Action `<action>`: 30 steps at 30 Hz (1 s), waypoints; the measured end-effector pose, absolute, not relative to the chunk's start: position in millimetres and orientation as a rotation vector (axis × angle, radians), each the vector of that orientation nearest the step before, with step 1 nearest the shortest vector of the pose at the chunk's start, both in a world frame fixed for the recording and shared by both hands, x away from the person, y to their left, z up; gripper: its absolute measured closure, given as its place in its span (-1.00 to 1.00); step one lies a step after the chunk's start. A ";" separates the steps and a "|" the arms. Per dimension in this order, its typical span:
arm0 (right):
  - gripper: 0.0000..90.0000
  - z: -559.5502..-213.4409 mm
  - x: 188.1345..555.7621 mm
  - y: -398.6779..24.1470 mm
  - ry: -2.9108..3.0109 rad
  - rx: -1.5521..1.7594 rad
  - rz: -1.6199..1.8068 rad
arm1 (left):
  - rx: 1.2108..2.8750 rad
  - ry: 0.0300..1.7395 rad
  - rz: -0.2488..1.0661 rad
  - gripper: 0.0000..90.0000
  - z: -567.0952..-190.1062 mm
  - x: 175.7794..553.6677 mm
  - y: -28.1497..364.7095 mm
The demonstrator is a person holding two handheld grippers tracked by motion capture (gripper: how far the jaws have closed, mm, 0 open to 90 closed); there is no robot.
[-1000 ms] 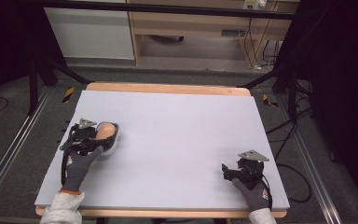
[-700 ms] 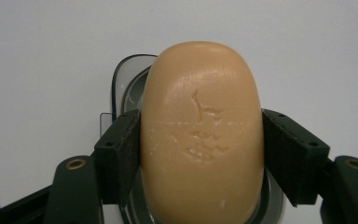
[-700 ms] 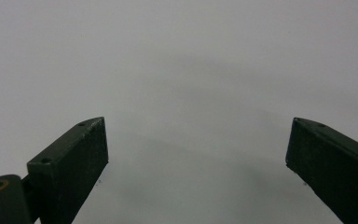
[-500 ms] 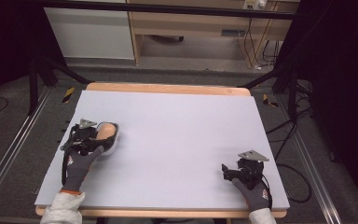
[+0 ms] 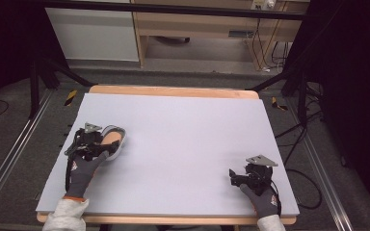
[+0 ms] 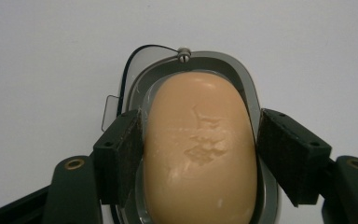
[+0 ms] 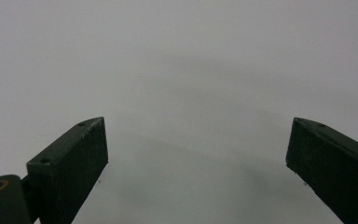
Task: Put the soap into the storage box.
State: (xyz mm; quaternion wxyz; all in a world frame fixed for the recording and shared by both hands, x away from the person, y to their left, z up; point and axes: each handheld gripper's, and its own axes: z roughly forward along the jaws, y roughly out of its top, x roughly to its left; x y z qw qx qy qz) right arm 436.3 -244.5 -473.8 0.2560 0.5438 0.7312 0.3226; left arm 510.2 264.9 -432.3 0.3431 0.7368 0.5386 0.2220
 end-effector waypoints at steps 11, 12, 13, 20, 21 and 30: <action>-0.87 -473.8 436.2 -244.5 1.985 1.477 0.880 | 1.897 1.387 0.574 -0.32 -429.9 508.0 266.2; -0.87 -473.7 436.1 -244.7 1.984 1.477 0.879 | 1.893 1.383 0.575 -0.32 -429.5 507.7 265.8; -0.87 -473.7 436.1 -244.7 1.984 1.477 0.879 | 1.892 1.379 0.572 -0.32 -429.1 507.4 265.8; -0.87 -473.3 435.7 -245.0 1.981 1.480 0.882 | 1.854 1.337 0.566 -0.29 -420.8 502.3 263.0; -0.87 -473.4 435.7 -245.1 1.979 1.479 0.883 | 1.845 1.329 0.567 -0.29 -418.2 500.8 262.2; -0.87 -472.0 434.5 -246.4 1.964 1.483 0.890 | 1.826 1.233 0.558 -0.28 -406.5 485.4 249.5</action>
